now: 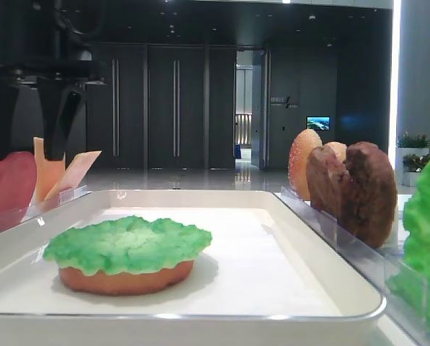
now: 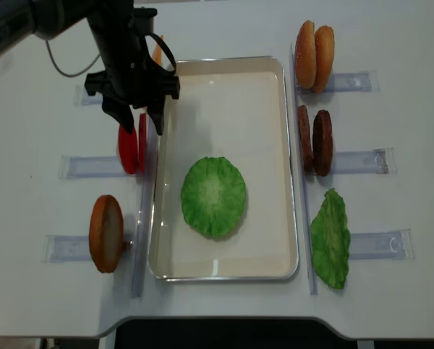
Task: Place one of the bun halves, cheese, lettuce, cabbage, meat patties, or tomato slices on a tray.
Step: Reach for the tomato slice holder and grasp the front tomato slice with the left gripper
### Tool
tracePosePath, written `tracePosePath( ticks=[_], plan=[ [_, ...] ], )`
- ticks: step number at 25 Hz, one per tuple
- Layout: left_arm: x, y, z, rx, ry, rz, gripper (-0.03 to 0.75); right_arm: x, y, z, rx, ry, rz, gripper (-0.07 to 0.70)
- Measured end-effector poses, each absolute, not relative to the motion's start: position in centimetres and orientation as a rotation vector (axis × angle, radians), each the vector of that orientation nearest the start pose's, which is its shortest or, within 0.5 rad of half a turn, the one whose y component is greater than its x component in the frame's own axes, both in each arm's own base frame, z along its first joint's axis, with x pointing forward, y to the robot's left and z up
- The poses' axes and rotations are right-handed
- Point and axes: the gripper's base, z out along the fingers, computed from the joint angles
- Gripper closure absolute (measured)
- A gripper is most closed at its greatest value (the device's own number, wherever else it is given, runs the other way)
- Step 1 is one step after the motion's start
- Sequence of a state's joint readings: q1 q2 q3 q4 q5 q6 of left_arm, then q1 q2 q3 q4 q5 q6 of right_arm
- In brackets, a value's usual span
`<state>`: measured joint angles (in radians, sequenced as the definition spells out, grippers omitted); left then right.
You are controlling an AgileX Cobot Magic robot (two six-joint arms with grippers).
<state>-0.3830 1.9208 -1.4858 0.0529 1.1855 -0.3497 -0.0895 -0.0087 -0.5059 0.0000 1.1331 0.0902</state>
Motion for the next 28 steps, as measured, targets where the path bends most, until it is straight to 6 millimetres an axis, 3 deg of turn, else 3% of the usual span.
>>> tracePosePath(
  ticks=[14, 28],
  plan=[
    [35.8, -13.7, 20.5, 0.102, 3.110, 0.115, 0.254, -1.0, 0.1, 27.3, 0.189, 2.094, 0.000, 0.092],
    [35.9, -13.5, 20.5, 0.119, 3.104, 0.139, 0.587, -1.0, 0.1, 27.3, 0.189, 2.094, 0.000, 0.092]
  ],
)
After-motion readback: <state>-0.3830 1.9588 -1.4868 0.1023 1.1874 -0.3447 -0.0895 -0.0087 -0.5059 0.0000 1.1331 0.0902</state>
